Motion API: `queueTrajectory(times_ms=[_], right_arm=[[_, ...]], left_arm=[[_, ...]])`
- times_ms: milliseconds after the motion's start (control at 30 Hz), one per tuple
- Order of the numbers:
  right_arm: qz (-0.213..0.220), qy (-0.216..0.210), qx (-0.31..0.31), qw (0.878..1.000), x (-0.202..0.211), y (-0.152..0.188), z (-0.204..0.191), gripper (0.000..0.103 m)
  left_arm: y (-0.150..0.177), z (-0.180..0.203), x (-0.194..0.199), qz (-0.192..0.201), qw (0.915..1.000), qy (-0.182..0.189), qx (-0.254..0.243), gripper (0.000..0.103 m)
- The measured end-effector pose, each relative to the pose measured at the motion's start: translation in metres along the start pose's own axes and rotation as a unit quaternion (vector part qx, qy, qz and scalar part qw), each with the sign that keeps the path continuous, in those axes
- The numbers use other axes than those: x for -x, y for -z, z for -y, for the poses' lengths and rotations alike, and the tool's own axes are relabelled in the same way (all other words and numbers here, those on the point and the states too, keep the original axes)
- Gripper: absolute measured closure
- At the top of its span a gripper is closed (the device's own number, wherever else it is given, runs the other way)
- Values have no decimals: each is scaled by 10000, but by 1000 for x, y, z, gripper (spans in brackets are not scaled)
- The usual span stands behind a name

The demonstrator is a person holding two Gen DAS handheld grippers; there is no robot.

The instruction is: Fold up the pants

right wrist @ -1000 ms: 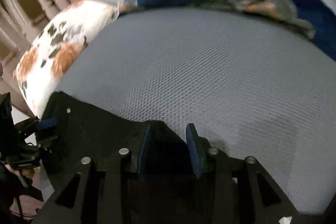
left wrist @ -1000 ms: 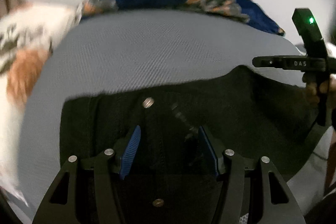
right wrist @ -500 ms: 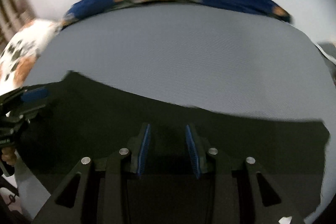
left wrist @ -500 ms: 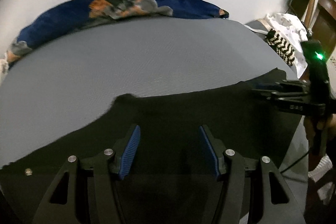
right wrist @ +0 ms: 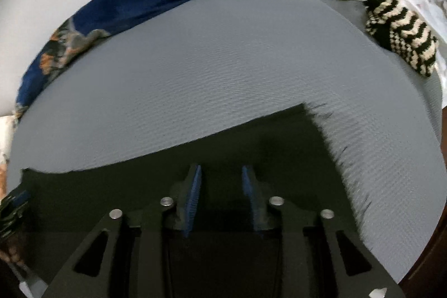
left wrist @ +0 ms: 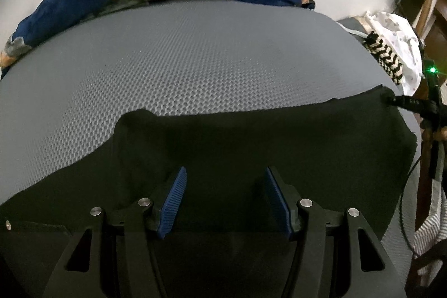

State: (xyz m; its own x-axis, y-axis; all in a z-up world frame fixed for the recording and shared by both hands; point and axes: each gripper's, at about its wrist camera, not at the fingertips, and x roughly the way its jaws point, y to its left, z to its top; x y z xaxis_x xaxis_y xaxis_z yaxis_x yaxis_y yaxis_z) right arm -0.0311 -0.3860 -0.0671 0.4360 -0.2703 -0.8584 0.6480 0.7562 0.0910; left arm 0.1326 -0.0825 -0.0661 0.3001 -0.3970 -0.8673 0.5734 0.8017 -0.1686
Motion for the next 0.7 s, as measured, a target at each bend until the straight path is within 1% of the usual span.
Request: queueTrajectory(times_ms=[100,133,200,233,267,400,467,500,567,600,633,700], right_arm=[[49,76,21,10000,-3,-7,1,85],[46,80,28,10000,-4,-10,3,84],[78,166,13,9998,-4,-13,5,78],[88,204,-13,9998,-2,-13,7,73],[108,229,-63,9997,2,-13,9,71],[359,248,-235,9988,16,-11,17,69],[376,248,-240,9987,13,-12,17,69],[359,257,-205,9988,9,-13,16,69],[302,461,-130,9984,-1,-12,16,66],[331,524,-125,9980,-4,-12,19,63],[370,557,-164,9976,-5,-12,22,56],[346,645,-137,9972,-7,-12,27,54]], left_arm=[[3,-1,-2,-34,10000,-39,18,44],[3,0,-2,-27,10000,-39,26,44],[2,0,0,-6,10000,-17,60,44],[1,0,1,25,10000,15,89,44],[1,0,3,62,9999,69,105,44],[-4,0,3,149,9998,93,102,44],[-8,0,-1,153,9998,109,97,44],[-11,1,-2,206,9997,61,87,44],[-17,-2,-6,254,9996,-75,92,44],[-20,-5,-10,222,9996,-106,143,44],[-22,-10,-14,165,9995,-88,244,44],[-25,-15,-17,202,9994,-48,281,44]])
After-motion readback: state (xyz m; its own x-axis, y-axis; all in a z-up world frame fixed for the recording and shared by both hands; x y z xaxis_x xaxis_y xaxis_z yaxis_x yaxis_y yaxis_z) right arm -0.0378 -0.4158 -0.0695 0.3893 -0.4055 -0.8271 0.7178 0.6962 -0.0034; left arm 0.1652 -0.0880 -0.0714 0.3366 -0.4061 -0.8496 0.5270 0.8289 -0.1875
